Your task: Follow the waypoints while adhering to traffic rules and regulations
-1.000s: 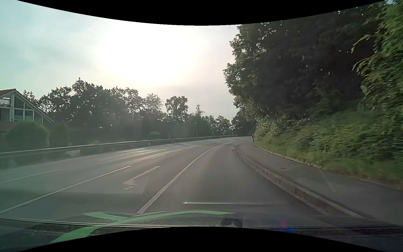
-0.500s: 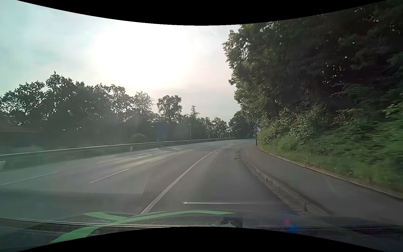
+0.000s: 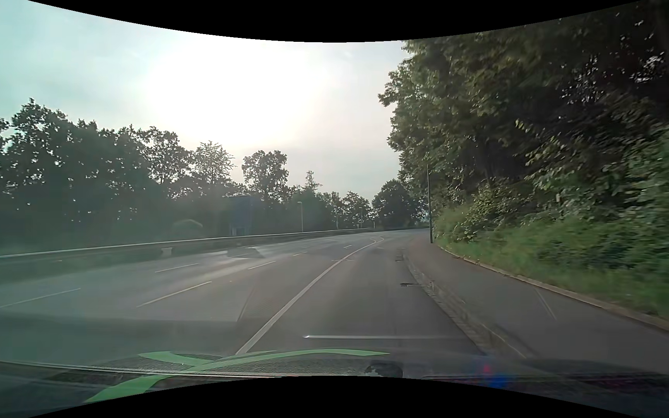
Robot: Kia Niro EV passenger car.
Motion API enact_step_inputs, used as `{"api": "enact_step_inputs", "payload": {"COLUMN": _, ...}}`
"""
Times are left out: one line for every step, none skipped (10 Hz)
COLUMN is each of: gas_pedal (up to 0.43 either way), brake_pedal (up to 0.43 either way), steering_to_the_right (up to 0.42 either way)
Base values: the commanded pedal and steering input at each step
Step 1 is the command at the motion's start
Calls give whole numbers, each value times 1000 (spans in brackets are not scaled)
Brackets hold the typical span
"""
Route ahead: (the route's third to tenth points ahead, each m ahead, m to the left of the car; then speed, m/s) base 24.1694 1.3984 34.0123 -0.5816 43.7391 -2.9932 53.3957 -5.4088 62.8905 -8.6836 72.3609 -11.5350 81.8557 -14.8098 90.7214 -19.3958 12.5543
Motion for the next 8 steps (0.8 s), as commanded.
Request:
{"api": "enact_step_inputs", "payload": {"gas_pedal": 157, "brake_pedal": 0, "steering_to_the_right": 20}}
{"api": "enact_step_inputs", "payload": {"gas_pedal": 157, "brake_pedal": 0, "steering_to_the_right": 21}}
{"api": "enact_step_inputs", "payload": {"gas_pedal": 150, "brake_pedal": 0, "steering_to_the_right": 23}}
{"api": "enact_step_inputs", "payload": {"gas_pedal": 150, "brake_pedal": 0, "steering_to_the_right": 23}}
{"api": "enact_step_inputs", "payload": {"gas_pedal": 150, "brake_pedal": 0, "steering_to_the_right": 23}}
{"api": "enact_step_inputs", "payload": {"gas_pedal": 138, "brake_pedal": 0, "steering_to_the_right": 23}}
{"api": "enact_step_inputs", "payload": {"gas_pedal": 138, "brake_pedal": 0, "steering_to_the_right": 23}}
{"api": "enact_step_inputs", "payload": {"gas_pedal": 138, "brake_pedal": 0, "steering_to_the_right": 24}}
